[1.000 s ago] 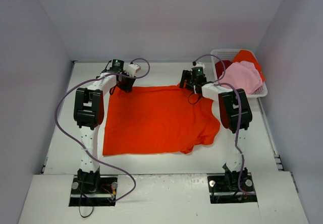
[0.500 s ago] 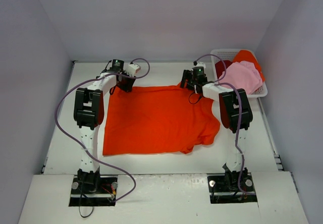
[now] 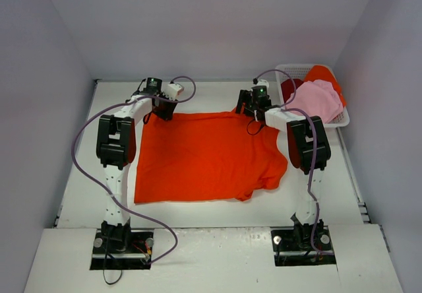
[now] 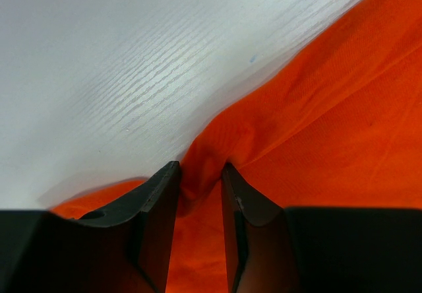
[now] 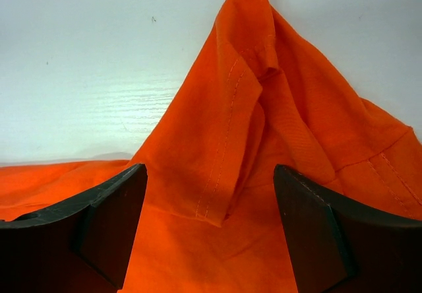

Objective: Fold and stack the t-shirts
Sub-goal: Flatten the tshirt out, then fold the tshirt

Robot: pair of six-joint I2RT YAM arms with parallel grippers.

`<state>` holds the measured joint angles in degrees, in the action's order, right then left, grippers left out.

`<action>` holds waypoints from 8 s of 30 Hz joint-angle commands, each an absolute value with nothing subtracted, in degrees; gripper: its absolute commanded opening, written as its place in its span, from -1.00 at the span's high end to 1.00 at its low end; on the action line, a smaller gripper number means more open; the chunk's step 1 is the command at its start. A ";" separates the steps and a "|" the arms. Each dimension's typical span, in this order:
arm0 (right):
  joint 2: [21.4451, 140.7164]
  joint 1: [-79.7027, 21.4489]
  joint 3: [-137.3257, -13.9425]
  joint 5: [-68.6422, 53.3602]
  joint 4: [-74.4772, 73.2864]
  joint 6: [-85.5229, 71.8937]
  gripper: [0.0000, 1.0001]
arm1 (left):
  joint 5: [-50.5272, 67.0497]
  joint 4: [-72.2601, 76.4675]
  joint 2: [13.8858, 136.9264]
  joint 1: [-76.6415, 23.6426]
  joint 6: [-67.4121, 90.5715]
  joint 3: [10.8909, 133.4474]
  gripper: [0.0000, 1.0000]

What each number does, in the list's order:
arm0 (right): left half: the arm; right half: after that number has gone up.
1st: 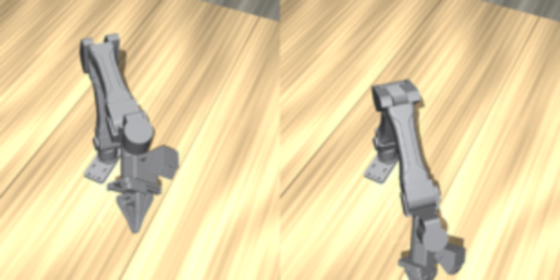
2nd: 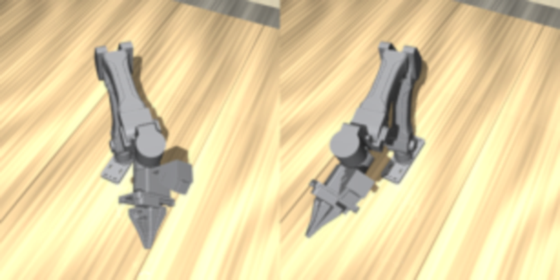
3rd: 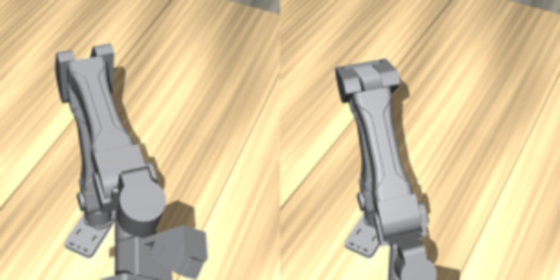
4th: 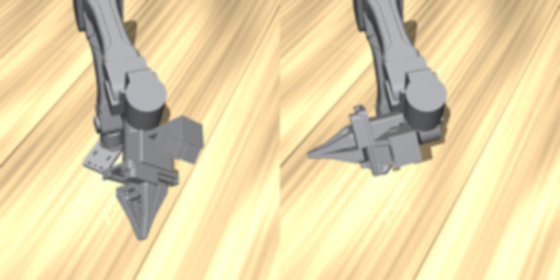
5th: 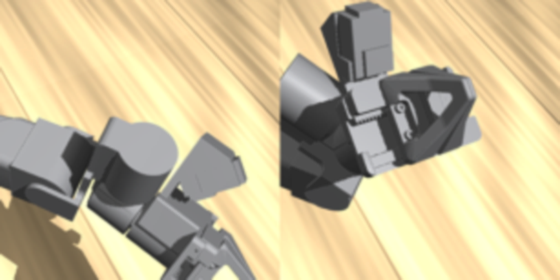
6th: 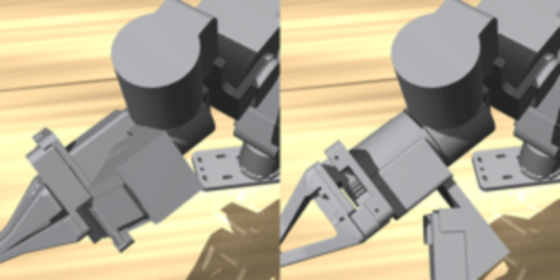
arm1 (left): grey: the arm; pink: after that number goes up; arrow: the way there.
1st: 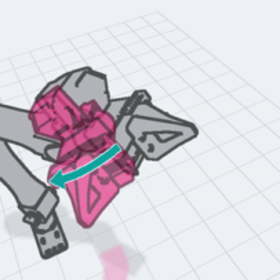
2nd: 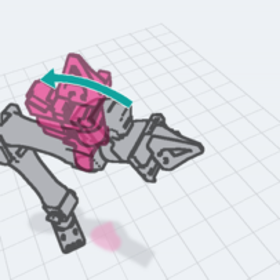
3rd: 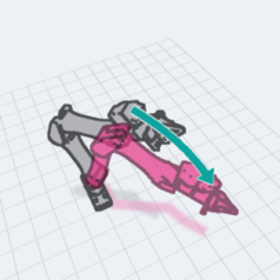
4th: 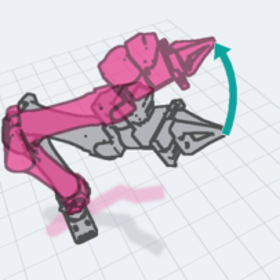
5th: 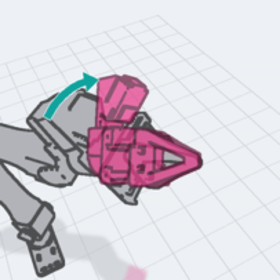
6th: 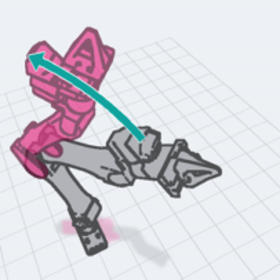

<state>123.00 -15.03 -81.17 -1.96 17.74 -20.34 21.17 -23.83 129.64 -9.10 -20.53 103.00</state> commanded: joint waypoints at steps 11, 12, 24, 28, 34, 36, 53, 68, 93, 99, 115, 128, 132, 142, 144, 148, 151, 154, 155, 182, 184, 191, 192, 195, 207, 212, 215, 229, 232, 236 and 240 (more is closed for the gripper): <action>120.23 -14.85 -84.55 -2.55 19.34 -20.04 -0.41 | 20.13 -23.82 128.50 -9.14 -20.74 103.01 0.48; 120.41 -14.77 -84.55 -2.55 19.42 -20.04 -0.40 | 20.13 -23.91 128.50 -9.14 -20.74 103.01 0.48; 122.25 -14.77 -84.20 -2.46 20.04 -20.13 -0.31 | 20.04 -23.91 128.58 -9.14 -20.74 102.92 0.49; 122.96 -14.59 -84.11 -2.46 20.04 -20.04 -0.31 | 19.95 -23.91 128.67 -9.14 -20.66 102.83 0.49; 123.22 -14.59 -84.02 -2.46 20.30 -20.21 -0.30 | 19.86 -23.82 128.85 -9.14 -20.66 102.83 0.49; 123.13 -14.50 -84.11 -2.46 20.30 -20.13 -0.29 | 19.95 -23.82 128.85 -9.14 -20.65 102.83 0.49; 123.84 -14.59 -83.85 -2.64 20.65 -20.21 -0.13 | 19.86 -23.55 129.11 -9.14 -20.39 102.66 0.49; 124.28 -13.97 -83.93 -2.90 20.92 -20.21 -0.01 | 19.86 -23.47 129.29 -9.23 -20.48 102.66 0.49; 123.58 -13.97 -84.02 -3.08 20.74 -20.21 0.39 | 19.69 -23.82 128.94 -9.14 -20.22 102.30 0.49; 123.49 -13.80 -84.29 -2.99 20.48 -20.04 0.56 | 19.69 -23.73 129.20 -9.32 -20.30 102.22 0.49; 122.09 -13.45 -84.29 -3.16 20.13 -20.04 1.00 | 18.46 -22.94 128.41 -9.32 -20.30 101.61 0.83; 114.44 -13.45 -83.85 -2.90 18.20 -19.16 1.00 | 14.94 -20.30 123.75 -9.32 -18.11 100.81 1.00; 112.15 -13.54 -83.41 -2.81 17.58 -18.90 1.00 | 14.07 -19.08 122.52 -9.32 -17.40 99.94 1.00; 106.79 -14.33 -79.98 -3.25 16.96 -19.42 1.00 | 13.62 -17.14 118.13 -9.67 -13.98 98.09 1.00; 106.18 -14.33 -78.93 -3.08 16.79 -19.42 1.00 | 12.13 -16.61 117.08 -10.37 -13.10 97.47 1.00; 103.81 -14.41 -77.08 -3.08 16.44 -19.42 1.00 | 7.40 -17.22 113.65 -12.30 -12.13 97.21 1.00; 101.87 -14.59 -75.68 -3.08 15.91 -19.34 1.00 | 0.72 -18.10 111.19 -15.20 -12.22 97.03 1.00; 99.41 -14.59 -74.01 -2.99 15.38 -19.34 1.00 | -4.30 -20.73 109.60 -18.10 -12.22 97.56 1.00; 98.80 -14.76 -73.48 -2.90 15.12 -19.34 1.00 | -5.35 -22.48 109.51 -18.71 -12.30 97.91 1.00; 73.22 -20.21 -56.78 1.76 6.33 -20.83 1.00 | -13.80 -26.90 87.37 -23.91 5.01 82.36 1.00; 72.16 -20.91 -55.99 2.54 5.89 -21.09 1.00 | -13.54 -26.72 85.87 -24.08 5.36 80.95 1.00; 69.61 -23.11 -53.79 3.95 4.66 -22.06 1.00 | -12.39 -29.44 83.06 -24.43 6.15 78.14 1.00; 68.91 -23.46 -53.53 3.96 4.40 -22.32 1.00 | -12.13 -29.44 82.62 -24.52 6.50 77.53 1.00; 67.50 -23.90 -52.21 4.74 3.87 -22.41 1.00 | -10.20 -29.27 81.65 -24.70 7.47 75.85 1.00; 61.70 -24.70 -49.13 3.96 0.27 -23.82 1.00 | -13.27 -33.04 84.81 -27.07 10.37 76.02 1.00; 59.25 -25.40 -46.94 5.10 -1.93 -23.91 1.00 | -14.15 -33.75 85.43 -28.39 11.34 76.29 1.00; 57.93 -25.75 -45.36 5.10 -2.64 -24.52 1.00 | -14.76 -33.75 85.69 -28.92 11.51 76.29 1.00; 56.08 -28.03 -39.99 6.59 -3.25 -27.42 1.00 | -15.30 -35.42 85.96 -29.44 14.68 75.06 1.00; 55.64 -28.74 -39.46 6.94 -3.78 -27.86 1.00 | -15.12 -35.51 86.13 -29.62 15.20 74.53 1.00; 55.55 -29.35 -39.02 7.73 -4.39 -28.39 1.00 | -14.77 -35.68 86.22 -29.88 16.00 74.00 1.00; 55.72 -30.67 -38.67 8.17 -4.66 -28.92 1.00 | -14.15 -35.86 86.48 -30.41 16.43 73.74 1.00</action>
<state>56.64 -29.56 -38.94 5.93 -5.67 -27.68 -13.58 -36.16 87.20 -29.76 15.16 73.21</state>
